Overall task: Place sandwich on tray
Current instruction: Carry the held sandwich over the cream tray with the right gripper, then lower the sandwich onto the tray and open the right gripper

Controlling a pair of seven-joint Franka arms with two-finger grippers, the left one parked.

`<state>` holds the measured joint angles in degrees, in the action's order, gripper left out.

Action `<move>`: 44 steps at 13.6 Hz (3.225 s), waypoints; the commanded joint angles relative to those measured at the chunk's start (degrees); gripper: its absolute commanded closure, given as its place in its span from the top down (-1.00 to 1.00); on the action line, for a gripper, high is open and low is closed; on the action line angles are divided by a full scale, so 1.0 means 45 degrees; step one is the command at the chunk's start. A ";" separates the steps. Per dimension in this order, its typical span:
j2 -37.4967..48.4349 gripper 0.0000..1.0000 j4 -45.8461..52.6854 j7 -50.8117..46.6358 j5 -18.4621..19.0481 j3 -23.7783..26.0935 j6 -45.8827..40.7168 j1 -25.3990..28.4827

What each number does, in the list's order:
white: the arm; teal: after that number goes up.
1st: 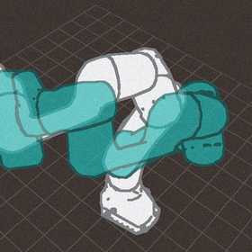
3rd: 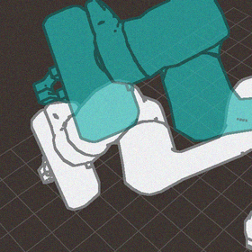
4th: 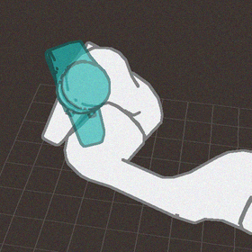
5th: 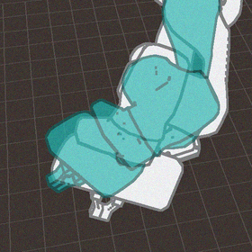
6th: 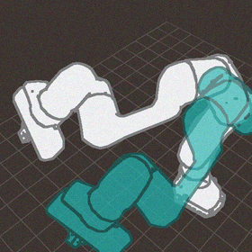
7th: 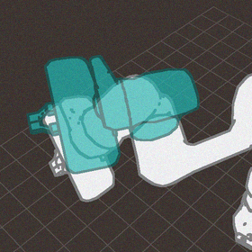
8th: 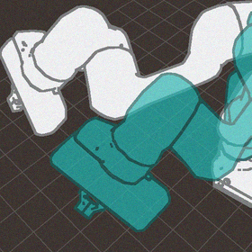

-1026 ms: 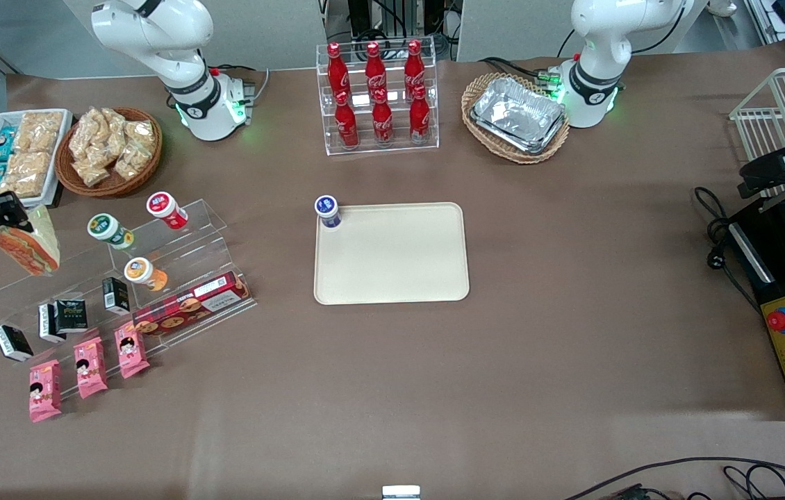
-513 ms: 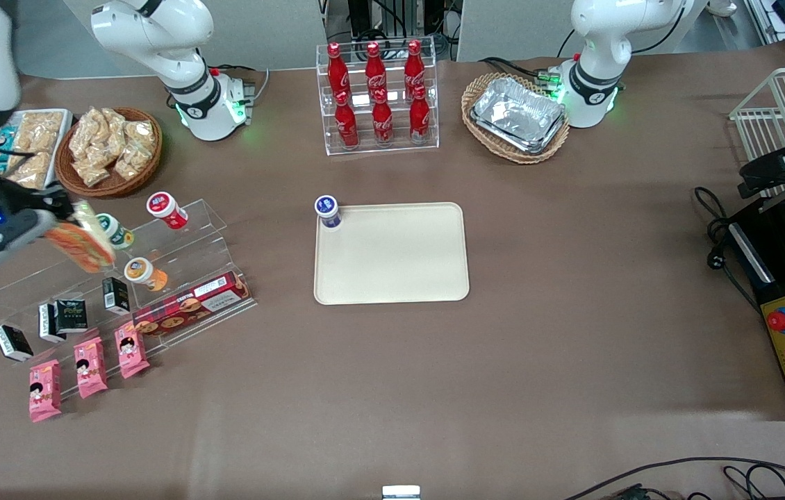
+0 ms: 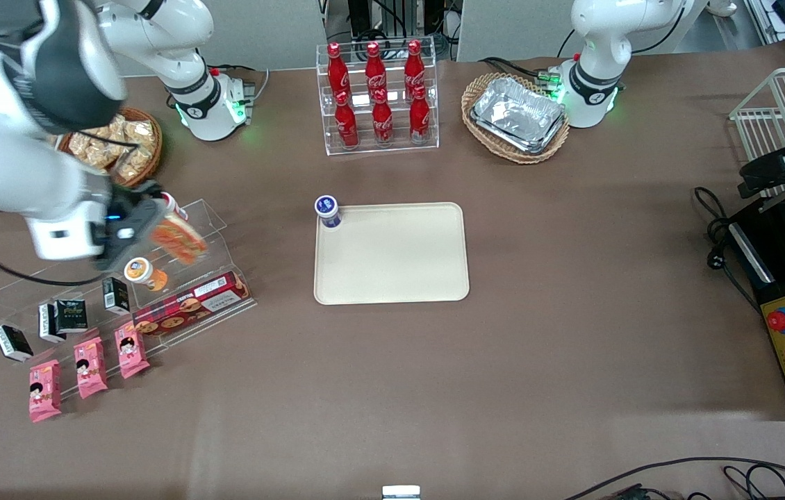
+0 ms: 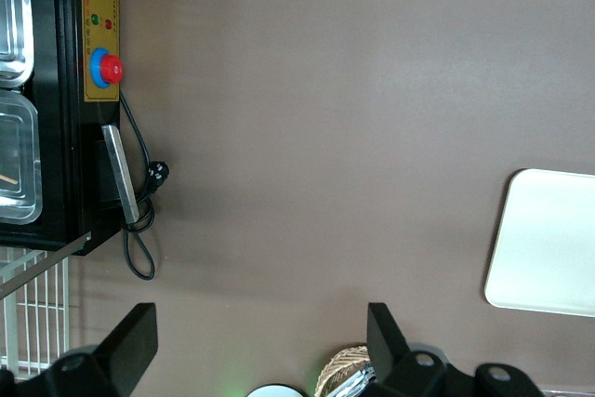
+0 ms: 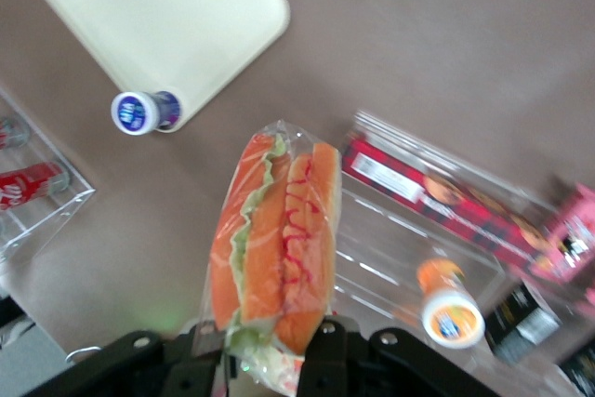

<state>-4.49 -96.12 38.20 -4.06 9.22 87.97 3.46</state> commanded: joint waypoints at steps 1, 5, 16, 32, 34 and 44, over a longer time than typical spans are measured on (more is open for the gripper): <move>-0.0991 -0.43 0.0500 -0.0072 -0.0192 0.1951 0.0271 -0.0084; -0.1736 -0.43 0.0500 0.0025 -0.0270 0.2170 0.1543 0.0441; -0.2811 -0.51 0.0500 -0.0033 0.0003 0.1956 0.3438 0.2904; -0.4508 -0.61 0.0969 0.0007 0.0179 0.0276 0.5760 0.5734; -0.4841 -0.61 0.0989 0.0026 0.0335 0.0276 0.6191 0.5949; -0.6443 -0.58 0.1086 -0.0052 0.1136 0.0237 0.8652 0.6420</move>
<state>-31.11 -93.39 38.28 -0.37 10.69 124.94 31.81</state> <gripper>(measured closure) 0.793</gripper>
